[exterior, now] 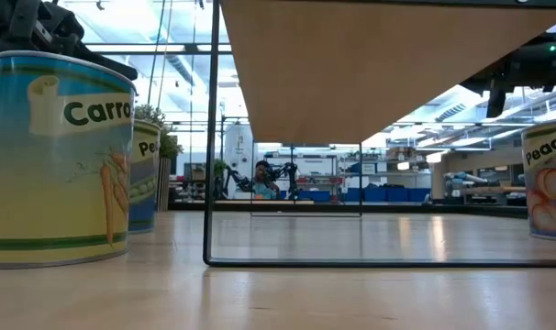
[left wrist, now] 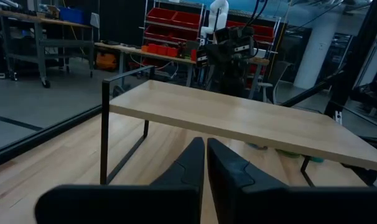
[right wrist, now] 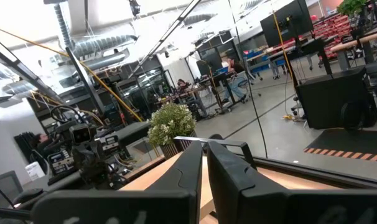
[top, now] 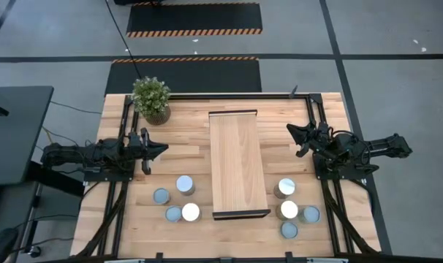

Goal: Pick and place cans onto a shelf

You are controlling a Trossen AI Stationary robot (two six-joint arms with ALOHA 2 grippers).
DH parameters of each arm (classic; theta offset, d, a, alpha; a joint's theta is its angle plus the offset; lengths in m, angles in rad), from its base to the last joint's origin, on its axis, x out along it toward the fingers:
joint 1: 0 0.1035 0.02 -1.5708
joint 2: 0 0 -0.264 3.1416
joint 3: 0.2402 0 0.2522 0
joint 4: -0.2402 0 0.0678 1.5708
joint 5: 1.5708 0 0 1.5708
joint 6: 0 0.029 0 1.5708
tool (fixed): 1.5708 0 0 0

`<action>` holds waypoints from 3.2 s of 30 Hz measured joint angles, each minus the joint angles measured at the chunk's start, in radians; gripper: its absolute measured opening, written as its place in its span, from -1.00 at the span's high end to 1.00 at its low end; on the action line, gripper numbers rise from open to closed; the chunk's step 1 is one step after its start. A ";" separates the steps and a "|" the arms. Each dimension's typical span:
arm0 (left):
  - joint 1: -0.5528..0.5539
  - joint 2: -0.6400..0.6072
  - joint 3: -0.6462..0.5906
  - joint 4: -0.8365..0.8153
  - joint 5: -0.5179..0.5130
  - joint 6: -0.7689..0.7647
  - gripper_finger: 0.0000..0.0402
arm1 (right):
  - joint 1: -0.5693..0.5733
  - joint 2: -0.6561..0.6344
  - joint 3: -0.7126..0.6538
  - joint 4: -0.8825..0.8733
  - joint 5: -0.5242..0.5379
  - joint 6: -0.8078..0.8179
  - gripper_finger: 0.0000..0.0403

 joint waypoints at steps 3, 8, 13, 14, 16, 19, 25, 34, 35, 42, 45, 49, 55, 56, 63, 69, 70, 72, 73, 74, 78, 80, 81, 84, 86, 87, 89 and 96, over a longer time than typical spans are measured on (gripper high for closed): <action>0.000 0.000 0.000 0.000 0.000 0.000 0.88 | 0.000 0.000 0.000 0.000 0.000 0.000 0.84; 0.000 0.000 0.000 0.001 0.000 -0.002 0.88 | 0.000 0.000 0.000 0.000 0.000 0.000 0.84; 0.000 0.000 0.000 0.142 -0.003 -0.302 0.88 | -0.001 0.000 0.000 0.049 0.045 0.034 0.84; 0.000 0.000 0.001 0.176 -0.010 -0.374 0.88 | -0.001 0.000 0.000 0.090 0.079 0.068 0.84; 0.000 0.000 0.001 0.237 -0.028 -0.470 0.88 | -0.002 -0.002 0.004 0.184 0.139 0.133 0.84; 0.000 0.000 0.001 0.354 -0.044 -0.583 0.88 | -0.003 -0.001 0.020 0.202 0.127 0.132 0.84; 0.000 -0.001 0.002 0.546 -0.088 -0.422 0.88 | -0.012 0.000 0.045 0.126 0.094 0.239 0.84; 0.001 0.000 0.002 0.579 -0.181 -0.365 0.88 | -0.010 0.033 0.215 -0.035 -0.066 0.148 0.84; 0.001 0.000 0.002 0.578 -0.201 -0.351 0.88 | -0.006 0.045 0.251 -0.111 -0.067 0.158 0.85; 0.001 0.000 0.001 0.574 -0.323 -0.323 0.88 | 0.023 0.200 0.458 -0.413 -0.091 0.280 0.91; 0.001 0.000 0.001 0.580 -0.323 -0.401 0.88 | 0.028 0.277 0.519 -0.437 -0.113 0.263 0.94; 0.001 0.000 0.001 0.580 -0.319 -0.420 0.87 | 0.027 0.365 0.591 -0.515 -0.154 0.247 0.96; 0.000 0.000 0.001 0.579 -0.263 -0.395 0.73 | 0.027 0.503 0.697 -0.749 -0.336 0.330 0.84; 0.000 0.000 0.001 0.579 -0.263 -0.395 0.68 | 0.027 0.527 0.710 -0.797 -0.364 0.343 0.81; 0.000 0.000 0.000 0.554 -0.262 -0.394 0.31 | 0.026 0.656 0.780 -0.986 -0.423 0.333 0.38; 0.001 0.000 0.000 0.545 -0.262 -0.394 0.08 | 0.026 0.748 0.894 -1.138 -0.527 0.259 -0.08; 0.001 0.000 0.000 0.545 -0.262 -0.394 0.05 | 0.026 0.764 0.909 -1.157 -0.551 0.244 -0.15; 0.001 0.000 0.000 0.546 -0.261 -0.394 0.01 | 0.026 0.793 0.937 -1.206 -0.591 0.224 -0.27; 0.001 0.000 0.000 0.546 -0.255 -0.394 0.00 | 0.026 0.807 0.950 -1.237 -0.613 0.227 -0.32; 0.001 0.000 0.000 0.546 -0.247 -0.394 0.00 | 0.026 0.822 0.960 -1.261 -0.635 0.252 -0.36; 0.001 0.000 0.000 0.546 -0.199 -0.404 -0.01 | 0.026 0.873 0.974 -1.315 -0.750 0.335 -0.39; 0.001 0.000 0.000 0.546 -0.187 -0.420 -0.01 | 0.028 0.889 0.975 -1.316 -0.808 0.336 -0.37; 0.001 0.000 0.000 0.546 -0.184 -0.423 -0.01 | 0.031 0.896 0.975 -1.318 -0.822 0.326 -0.36; 0.000 0.000 0.000 0.546 -0.173 -0.427 -0.01 | 0.043 0.913 0.975 -1.320 -0.816 0.280 -0.35; 0.000 0.000 0.000 0.546 -0.161 -0.428 -0.01 | 0.050 0.931 0.975 -1.320 -0.804 0.239 -0.35; 0.000 0.000 0.000 0.546 -0.154 -0.428 -0.01 | 0.056 0.943 0.975 -1.320 -0.800 0.219 -0.35; 0.000 0.000 0.000 0.546 -0.139 -0.428 -0.01 | 0.072 0.967 0.975 -1.325 -0.790 0.185 -0.35; 0.000 0.000 0.000 0.537 -0.137 -0.447 -0.01 | 0.158 1.060 1.012 -1.390 -0.640 0.039 -0.35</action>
